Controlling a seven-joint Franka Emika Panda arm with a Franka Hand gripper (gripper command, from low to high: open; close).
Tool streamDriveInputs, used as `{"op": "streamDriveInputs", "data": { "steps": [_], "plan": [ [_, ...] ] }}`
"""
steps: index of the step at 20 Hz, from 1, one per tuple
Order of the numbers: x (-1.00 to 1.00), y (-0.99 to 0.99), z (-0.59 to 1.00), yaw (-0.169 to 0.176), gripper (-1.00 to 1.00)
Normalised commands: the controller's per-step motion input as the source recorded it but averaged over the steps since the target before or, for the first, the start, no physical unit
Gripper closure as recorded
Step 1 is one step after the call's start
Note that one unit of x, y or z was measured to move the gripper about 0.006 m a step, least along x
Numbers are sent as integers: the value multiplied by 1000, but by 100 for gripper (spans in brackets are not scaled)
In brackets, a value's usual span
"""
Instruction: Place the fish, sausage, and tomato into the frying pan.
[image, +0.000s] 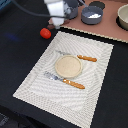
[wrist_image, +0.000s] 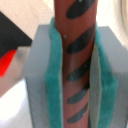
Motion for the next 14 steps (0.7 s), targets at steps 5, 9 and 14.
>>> {"op": "streamDriveInputs", "data": {
  "steps": [5,9,14],
  "plan": [
    [858,819,743,0,100],
    [819,844,399,0,100],
    [738,866,64,0,100]
  ]
}}
